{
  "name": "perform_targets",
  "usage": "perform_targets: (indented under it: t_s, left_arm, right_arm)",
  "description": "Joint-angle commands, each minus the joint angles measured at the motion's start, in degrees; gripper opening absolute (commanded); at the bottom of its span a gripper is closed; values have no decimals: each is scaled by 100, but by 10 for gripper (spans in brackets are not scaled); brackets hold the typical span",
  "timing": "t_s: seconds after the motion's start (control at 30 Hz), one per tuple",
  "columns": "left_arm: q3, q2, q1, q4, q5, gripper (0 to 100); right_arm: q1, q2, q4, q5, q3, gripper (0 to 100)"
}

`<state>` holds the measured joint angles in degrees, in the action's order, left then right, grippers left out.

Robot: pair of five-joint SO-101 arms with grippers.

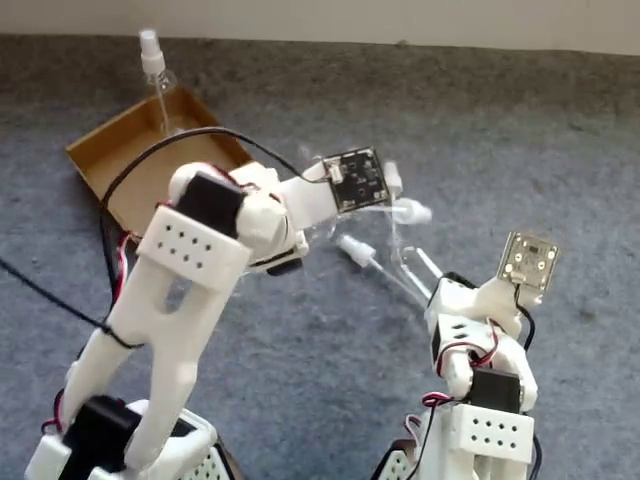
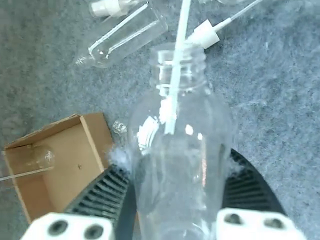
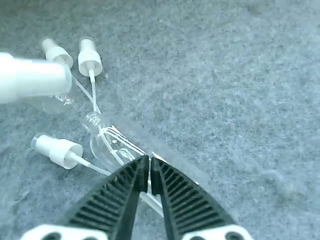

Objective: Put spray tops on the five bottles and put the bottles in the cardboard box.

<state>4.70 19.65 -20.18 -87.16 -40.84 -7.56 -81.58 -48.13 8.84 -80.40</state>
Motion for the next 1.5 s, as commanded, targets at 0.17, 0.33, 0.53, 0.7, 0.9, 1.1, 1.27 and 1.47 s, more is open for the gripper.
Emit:
perform_targets:
  t_s: [0.17, 0.33, 0.53, 0.7, 0.9, 1.1, 1.27, 1.47]
  left_arm:
    - [-40, 1174, 57, -35, 62, 60]
    - [75, 1622, 57, -26, 70, 60]
    - [866, 2211, 57, 18, 70, 60]
    - [1279, 2721, 48, 26, 70, 60]
    - [1516, 2985, 48, 18, 70, 60]
    - [1807, 3002, 48, 18, 70, 60]
    - [2044, 3002, 48, 18, 62, 60]
    - [2378, 3002, 48, 141, 62, 61]
  right_arm:
    - [-66, -101, 163, -79, 57, 18]
    - [-57, -101, 163, -79, 57, 18]
    - [189, -92, 725, -44, 57, 18]
    - [1341, -66, 927, -35, 57, 18]
    - [1798, -110, 936, -35, 84, 18]
    - [1798, -110, 954, -62, 154, 18]
    - [1789, -110, 1367, -44, 479, 18]
    - [1798, -101, 1578, -79, 576, 18]
